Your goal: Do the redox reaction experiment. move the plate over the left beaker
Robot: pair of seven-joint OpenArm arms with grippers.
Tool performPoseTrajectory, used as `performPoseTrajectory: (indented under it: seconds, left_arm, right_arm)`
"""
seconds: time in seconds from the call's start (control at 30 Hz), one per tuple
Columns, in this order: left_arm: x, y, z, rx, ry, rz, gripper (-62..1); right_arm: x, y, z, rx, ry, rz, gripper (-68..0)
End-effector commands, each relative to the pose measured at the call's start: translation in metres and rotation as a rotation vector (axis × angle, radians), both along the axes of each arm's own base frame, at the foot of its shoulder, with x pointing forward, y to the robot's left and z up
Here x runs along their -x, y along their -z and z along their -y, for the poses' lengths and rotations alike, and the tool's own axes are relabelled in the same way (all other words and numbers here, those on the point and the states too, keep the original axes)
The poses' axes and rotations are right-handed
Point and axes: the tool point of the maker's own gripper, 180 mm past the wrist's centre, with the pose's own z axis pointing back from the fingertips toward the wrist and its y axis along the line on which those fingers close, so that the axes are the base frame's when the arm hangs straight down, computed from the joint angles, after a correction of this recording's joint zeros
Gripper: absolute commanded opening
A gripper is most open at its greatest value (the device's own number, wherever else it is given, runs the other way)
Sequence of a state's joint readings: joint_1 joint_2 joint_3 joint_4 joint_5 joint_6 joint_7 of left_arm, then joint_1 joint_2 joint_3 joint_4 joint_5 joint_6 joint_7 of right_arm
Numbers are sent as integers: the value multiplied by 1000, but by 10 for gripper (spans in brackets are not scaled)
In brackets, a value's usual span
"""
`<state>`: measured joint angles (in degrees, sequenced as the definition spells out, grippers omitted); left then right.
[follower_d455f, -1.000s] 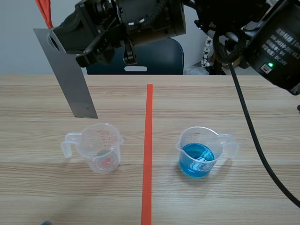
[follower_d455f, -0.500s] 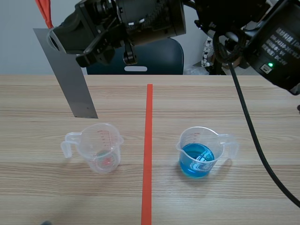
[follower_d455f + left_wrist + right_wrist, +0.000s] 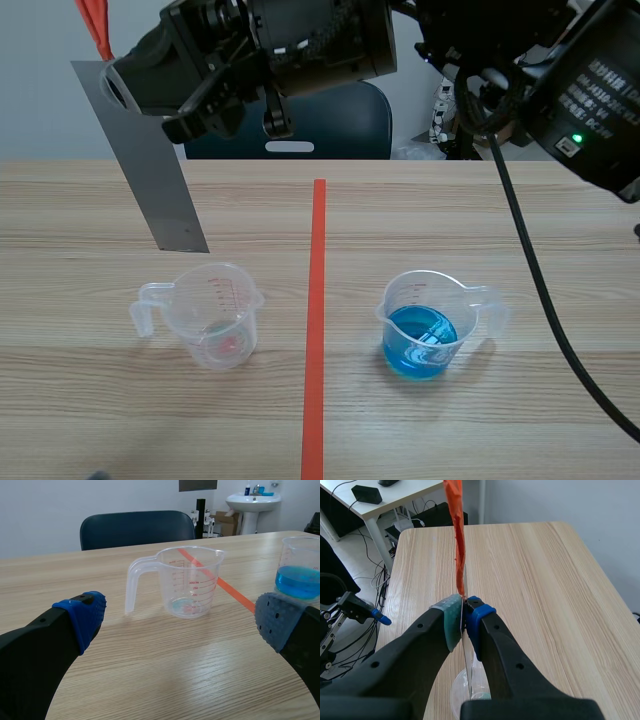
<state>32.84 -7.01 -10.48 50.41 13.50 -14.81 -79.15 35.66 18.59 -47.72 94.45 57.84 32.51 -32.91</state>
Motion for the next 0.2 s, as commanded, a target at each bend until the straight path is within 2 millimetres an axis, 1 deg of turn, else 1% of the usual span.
performPoseTrajectory:
  seconds: [0.0,0.17]
  left_arm:
    - [-1,-7,-2,0,1,29,14]
    - [-1,-7,-2,0,1,29,14]
  right_arm:
    - [-6,-12,1,-26,9,21,-669]
    - [-5,-11,1,-26,9,19,-669]
